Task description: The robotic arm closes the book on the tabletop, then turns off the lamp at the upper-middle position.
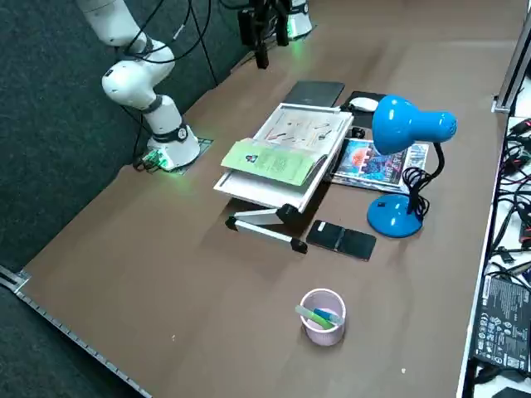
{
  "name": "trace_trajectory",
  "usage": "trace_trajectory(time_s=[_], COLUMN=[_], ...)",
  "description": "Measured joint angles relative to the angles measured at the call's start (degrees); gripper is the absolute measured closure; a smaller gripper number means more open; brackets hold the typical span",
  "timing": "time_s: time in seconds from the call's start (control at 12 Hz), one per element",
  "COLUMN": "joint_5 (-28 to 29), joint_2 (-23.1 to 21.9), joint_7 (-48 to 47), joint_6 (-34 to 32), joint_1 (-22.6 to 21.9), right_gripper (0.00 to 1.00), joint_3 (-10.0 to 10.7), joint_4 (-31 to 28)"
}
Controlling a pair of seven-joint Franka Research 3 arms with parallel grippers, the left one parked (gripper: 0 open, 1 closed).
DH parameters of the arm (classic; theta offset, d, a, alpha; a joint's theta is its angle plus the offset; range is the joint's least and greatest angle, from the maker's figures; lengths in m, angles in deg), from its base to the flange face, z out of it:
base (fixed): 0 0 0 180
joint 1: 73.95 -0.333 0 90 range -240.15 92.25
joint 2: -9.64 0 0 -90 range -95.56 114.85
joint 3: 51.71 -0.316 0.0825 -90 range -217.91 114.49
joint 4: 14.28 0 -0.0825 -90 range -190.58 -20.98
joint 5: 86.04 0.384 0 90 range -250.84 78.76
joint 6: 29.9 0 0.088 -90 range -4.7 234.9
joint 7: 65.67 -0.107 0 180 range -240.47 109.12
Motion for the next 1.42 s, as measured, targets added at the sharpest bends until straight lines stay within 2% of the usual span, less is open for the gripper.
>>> trace_trajectory(time_s=[0.33, 0.58, 0.75, 0.83, 0.92, 1.42], joint_5=[5.59, 10.03, 13.44, 18.33, 20.49, 30.41], joint_2=[1.48, 4.38, 7.44, 11.13, 13.02, 24.07], joint_7=[4.87, 14.81, 21.50, 25.36, 26.73, 32.26], joint_6=[-2.37, -4.22, -4.87, -5.46, -5.89, -10.47], joint_1=[6.37, 13.37, 18.39, 23.15, 25.20, 33.03], right_gripper=[0.00, 0.00, 0.00, 0.00, 0.00, 0.01], joint_3=[0.19, 0.28, 0.44, 0.52, 0.54, 0.55], joint_4=[-0.07, -0.21, -0.38, -0.49, -0.52, -0.67])
